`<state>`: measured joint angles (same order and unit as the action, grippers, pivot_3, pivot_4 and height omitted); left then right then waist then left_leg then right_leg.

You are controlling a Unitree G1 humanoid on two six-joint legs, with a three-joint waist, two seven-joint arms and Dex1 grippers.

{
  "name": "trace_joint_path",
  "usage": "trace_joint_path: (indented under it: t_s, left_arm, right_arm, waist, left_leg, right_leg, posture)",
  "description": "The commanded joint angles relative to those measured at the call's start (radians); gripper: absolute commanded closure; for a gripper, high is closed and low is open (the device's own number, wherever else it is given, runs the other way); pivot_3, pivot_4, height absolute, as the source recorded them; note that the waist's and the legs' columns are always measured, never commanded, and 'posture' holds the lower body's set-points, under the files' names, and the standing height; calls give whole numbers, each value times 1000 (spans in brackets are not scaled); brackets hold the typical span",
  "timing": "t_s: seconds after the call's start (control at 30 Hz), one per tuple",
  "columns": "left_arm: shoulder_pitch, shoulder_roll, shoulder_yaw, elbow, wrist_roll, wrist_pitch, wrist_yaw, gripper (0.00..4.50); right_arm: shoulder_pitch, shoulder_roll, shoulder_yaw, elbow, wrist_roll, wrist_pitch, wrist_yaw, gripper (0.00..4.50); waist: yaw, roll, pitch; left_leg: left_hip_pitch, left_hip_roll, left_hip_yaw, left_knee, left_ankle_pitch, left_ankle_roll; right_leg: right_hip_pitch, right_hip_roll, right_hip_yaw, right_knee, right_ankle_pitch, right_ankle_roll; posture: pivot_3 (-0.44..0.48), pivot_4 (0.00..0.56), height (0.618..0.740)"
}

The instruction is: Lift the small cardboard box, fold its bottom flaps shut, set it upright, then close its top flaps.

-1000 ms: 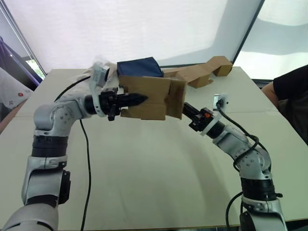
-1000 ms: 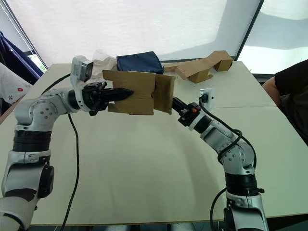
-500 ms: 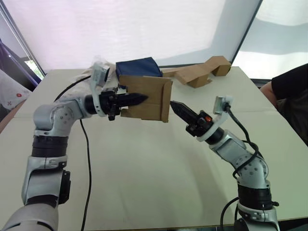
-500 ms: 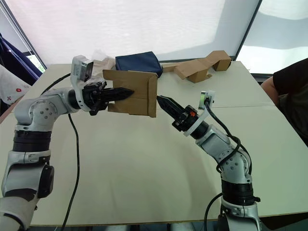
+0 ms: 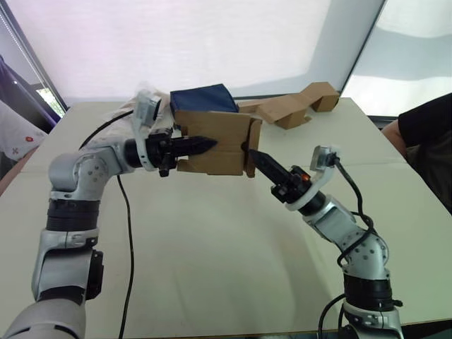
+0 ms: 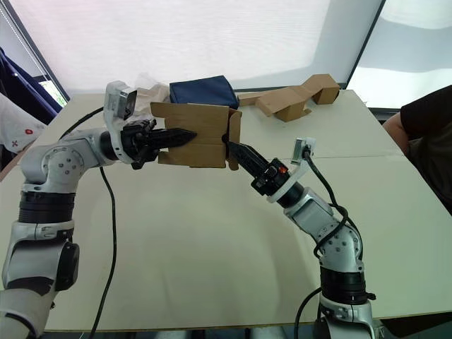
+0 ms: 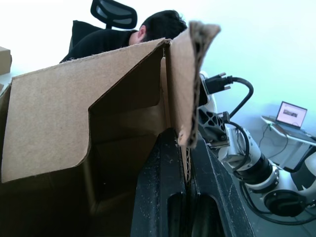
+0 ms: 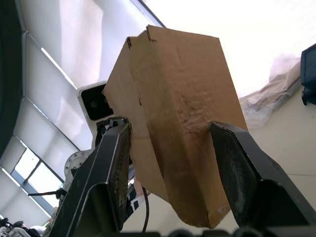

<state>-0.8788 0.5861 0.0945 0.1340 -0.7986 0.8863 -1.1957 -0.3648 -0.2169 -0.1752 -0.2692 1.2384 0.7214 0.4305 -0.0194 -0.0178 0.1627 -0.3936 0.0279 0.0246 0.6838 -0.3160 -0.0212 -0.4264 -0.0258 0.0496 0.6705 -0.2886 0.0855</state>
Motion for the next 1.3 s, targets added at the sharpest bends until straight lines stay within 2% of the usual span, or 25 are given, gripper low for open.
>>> trace_joint_path:
  t_s: [0.03, 0.17, 0.27, 0.37, 1.3]
  left_arm:
    - [-6, 11, 27, -28, -19, -3, -2, 4500]
    - [-6, 10, 26, -29, -19, -4, -3, 4500]
    - [-6, 10, 25, -29, -19, -4, -4, 4500]
    - [-6, 10, 25, -31, -19, -3, -3, 4500]
    - [13, 1, 18, -51, -12, -13, 10, 4500]
  right_arm:
    - [-5, 14, -21, -19, 29, -13, -4, 1880]
    - [-4, 32, -28, -12, 41, -23, -11, 1880]
    - [-2, 44, -34, -9, 52, -25, -14, 2659]
    - [-1, 55, -39, -6, 68, -25, -17, 3729]
    - [-28, 111, 6, 5, 16, -56, -47, 3729]
  waist:
    - [-1, 0, 0]
    - [0, 0, 0]
    - [0, 0, 0]
    - [0, 0, 0]
    - [0, 0, 0]
  left_leg:
    - [0, 0, 0, 0, 0, 0]
    - [0, 0, 0, 0, 0, 0]
    - [0, 0, 0, 0, 0, 0]
    - [0, 0, 0, 0, 0, 0]
    - [0, 0, 0, 0, 0, 0]
  right_leg:
    - [0, 0, 0, 0, 0, 0]
    - [0, 0, 0, 0, 0, 0]
    - [0, 0, 0, 0, 0, 0]
    - [0, 0, 0, 0, 0, 0]
    - [0, 0, 0, 0, 0, 0]
  posture:
    - [0, 150, 740]
    - [0, 150, 740]
    - [0, 150, 740]
    - [0, 150, 740]
    - [0, 150, 740]
